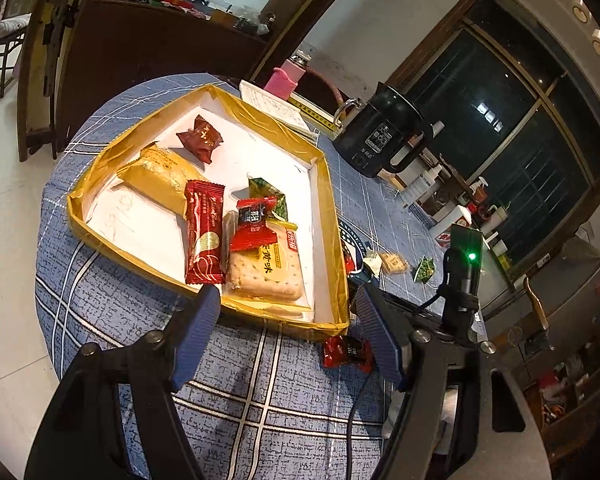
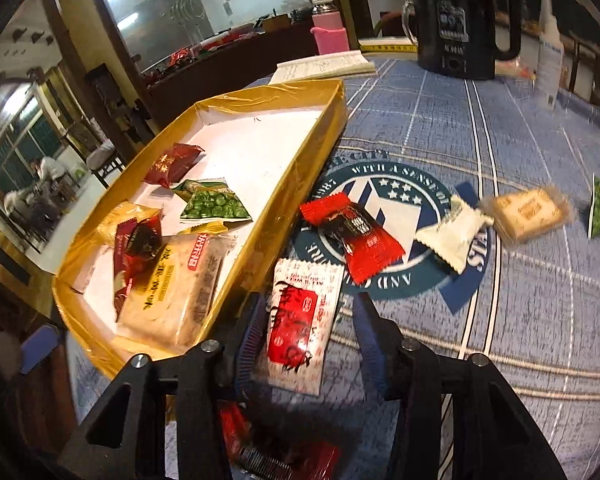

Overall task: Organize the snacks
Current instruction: 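Grasp the white-and-red wrapped pastry with the right tool, then grasp the red candy with the left tool while the right tool holds the pastry, then carry both snacks over the tray and open both tools to drop them, then grasp the cracker bar in clear wrap with the right tool, then grasp the second red candy with the left tool while the right tool holds the cracker bar, then carry both snacks over the tray and open both tools to release them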

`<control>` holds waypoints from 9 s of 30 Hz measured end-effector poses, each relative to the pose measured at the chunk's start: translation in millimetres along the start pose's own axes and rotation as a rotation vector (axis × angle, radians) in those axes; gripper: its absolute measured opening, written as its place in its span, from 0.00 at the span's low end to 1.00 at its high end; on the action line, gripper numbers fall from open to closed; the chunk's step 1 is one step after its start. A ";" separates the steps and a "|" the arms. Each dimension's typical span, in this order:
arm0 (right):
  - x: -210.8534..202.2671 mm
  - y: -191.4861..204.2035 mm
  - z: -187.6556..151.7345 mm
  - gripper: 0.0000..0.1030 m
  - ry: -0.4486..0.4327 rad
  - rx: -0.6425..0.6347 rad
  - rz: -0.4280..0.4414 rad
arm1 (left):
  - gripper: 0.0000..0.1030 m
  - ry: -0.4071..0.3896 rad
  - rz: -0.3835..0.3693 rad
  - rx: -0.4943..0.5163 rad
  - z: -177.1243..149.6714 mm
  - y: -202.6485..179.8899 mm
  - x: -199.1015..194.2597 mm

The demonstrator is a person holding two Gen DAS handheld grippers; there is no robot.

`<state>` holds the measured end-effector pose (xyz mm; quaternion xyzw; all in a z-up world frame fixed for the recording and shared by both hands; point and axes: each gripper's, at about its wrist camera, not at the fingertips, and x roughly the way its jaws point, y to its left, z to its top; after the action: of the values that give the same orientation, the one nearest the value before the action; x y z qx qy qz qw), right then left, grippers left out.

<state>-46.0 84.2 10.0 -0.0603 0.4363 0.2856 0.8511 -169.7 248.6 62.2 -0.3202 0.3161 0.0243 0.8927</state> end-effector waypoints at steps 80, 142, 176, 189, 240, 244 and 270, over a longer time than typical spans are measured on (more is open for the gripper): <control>-67.2 -139.1 -62.8 0.30 -0.077 0.118 -0.013 | 0.23 0.216 0.159 0.626 -91.1 -148.9 100.5; 49.6 -33.7 81.7 0.36 0.032 0.020 0.003 | 0.61 0.045 -0.068 0.184 40.2 -29.4 18.9; 19.6 -178.5 78.2 0.66 0.005 0.530 -0.132 | 0.61 0.103 -0.113 0.259 -5.6 -70.2 17.7; -2.3 -165.3 42.3 0.32 0.034 0.286 -0.281 | 0.61 0.148 -0.114 0.312 -18.1 -90.1 30.7; -74.3 -131.2 -34.1 0.33 -0.103 0.140 -0.178 | 0.23 0.077 0.090 0.372 18.3 -71.5 52.7; -91.7 -112.1 -11.9 0.33 -0.150 0.127 -0.095 | 0.23 0.041 0.155 0.347 57.1 -45.5 47.6; 38.9 48.1 88.9 0.37 -0.018 -0.017 0.061 | 0.46 0.100 0.125 0.122 109.8 43.4 67.3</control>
<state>8.8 172.3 41.2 -0.0514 0.4280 0.3156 0.8453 -66.3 336.8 64.3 -0.2459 0.3804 0.0447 0.8904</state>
